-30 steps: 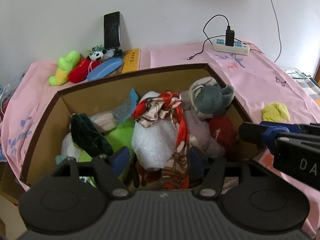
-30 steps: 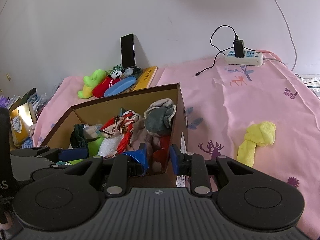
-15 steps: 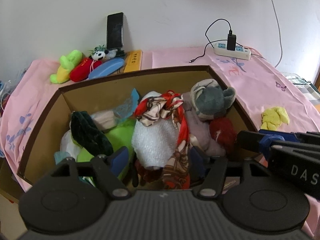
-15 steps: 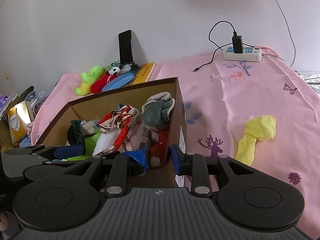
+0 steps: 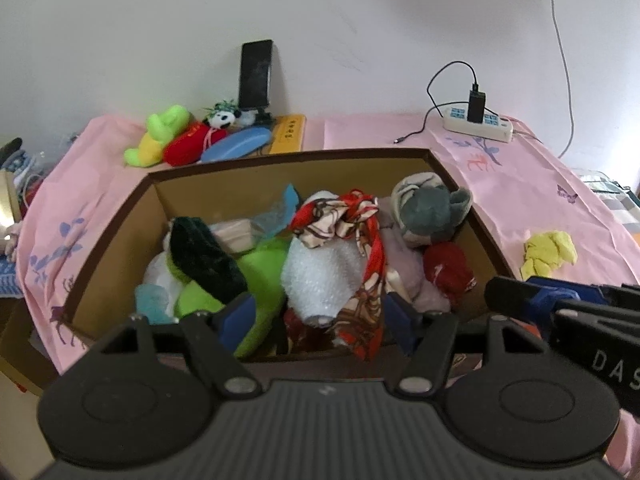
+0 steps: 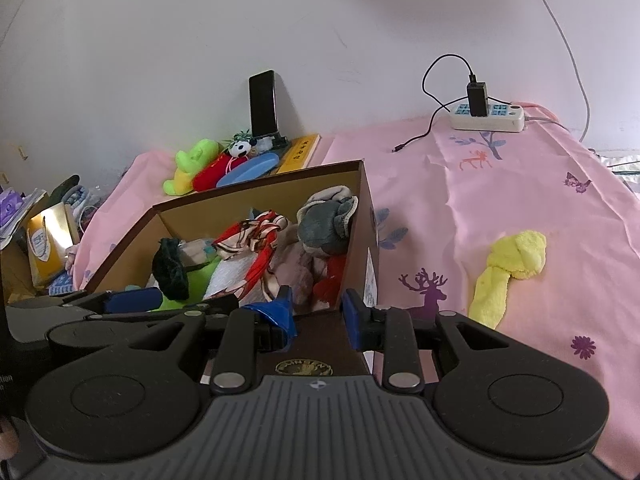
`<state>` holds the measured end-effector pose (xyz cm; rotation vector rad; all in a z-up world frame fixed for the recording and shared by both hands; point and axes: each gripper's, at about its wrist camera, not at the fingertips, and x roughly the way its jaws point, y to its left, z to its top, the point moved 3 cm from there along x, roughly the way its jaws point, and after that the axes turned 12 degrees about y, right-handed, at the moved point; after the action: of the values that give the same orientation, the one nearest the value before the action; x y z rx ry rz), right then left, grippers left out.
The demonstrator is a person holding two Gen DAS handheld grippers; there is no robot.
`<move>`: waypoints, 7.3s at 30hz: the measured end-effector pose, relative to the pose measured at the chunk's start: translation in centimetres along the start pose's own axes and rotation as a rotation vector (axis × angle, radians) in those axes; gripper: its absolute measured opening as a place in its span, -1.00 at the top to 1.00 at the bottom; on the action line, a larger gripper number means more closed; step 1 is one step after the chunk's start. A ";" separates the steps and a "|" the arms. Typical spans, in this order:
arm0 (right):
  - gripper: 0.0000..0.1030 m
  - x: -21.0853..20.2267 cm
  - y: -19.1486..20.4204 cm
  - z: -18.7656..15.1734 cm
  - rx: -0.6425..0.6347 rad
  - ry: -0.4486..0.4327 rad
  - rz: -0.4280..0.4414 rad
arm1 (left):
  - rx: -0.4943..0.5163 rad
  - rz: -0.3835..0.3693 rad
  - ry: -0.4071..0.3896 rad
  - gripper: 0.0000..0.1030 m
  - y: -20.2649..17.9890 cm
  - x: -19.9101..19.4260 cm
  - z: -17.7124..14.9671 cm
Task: Organize soft objects
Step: 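Move both grippers to the yellow plush on the sheet and close on it, then lift the yellow plush and carry it into the cardboard box with both grippers, then press the yellow plush down into the box with both grippers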
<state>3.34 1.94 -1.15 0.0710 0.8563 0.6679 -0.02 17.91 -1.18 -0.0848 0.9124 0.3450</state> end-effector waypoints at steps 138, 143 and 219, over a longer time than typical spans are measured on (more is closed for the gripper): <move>0.67 3.4 1.6 5.6 -0.135 -0.069 0.151 | 0.008 -0.338 -0.131 0.32 -0.1 1.9 2.9; 0.63 4.8 1.7 5.2 -0.149 -0.039 0.117 | 0.019 -0.329 -0.084 0.31 -0.1 3.4 2.6; 0.69 5.6 0.1 2.4 -0.059 -0.028 0.176 | -0.090 -0.201 0.036 -0.58 0.9 6.1 0.5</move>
<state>7.66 5.70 -3.34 0.1037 0.8089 0.8550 3.48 20.41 -5.63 -0.2644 0.9158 0.1980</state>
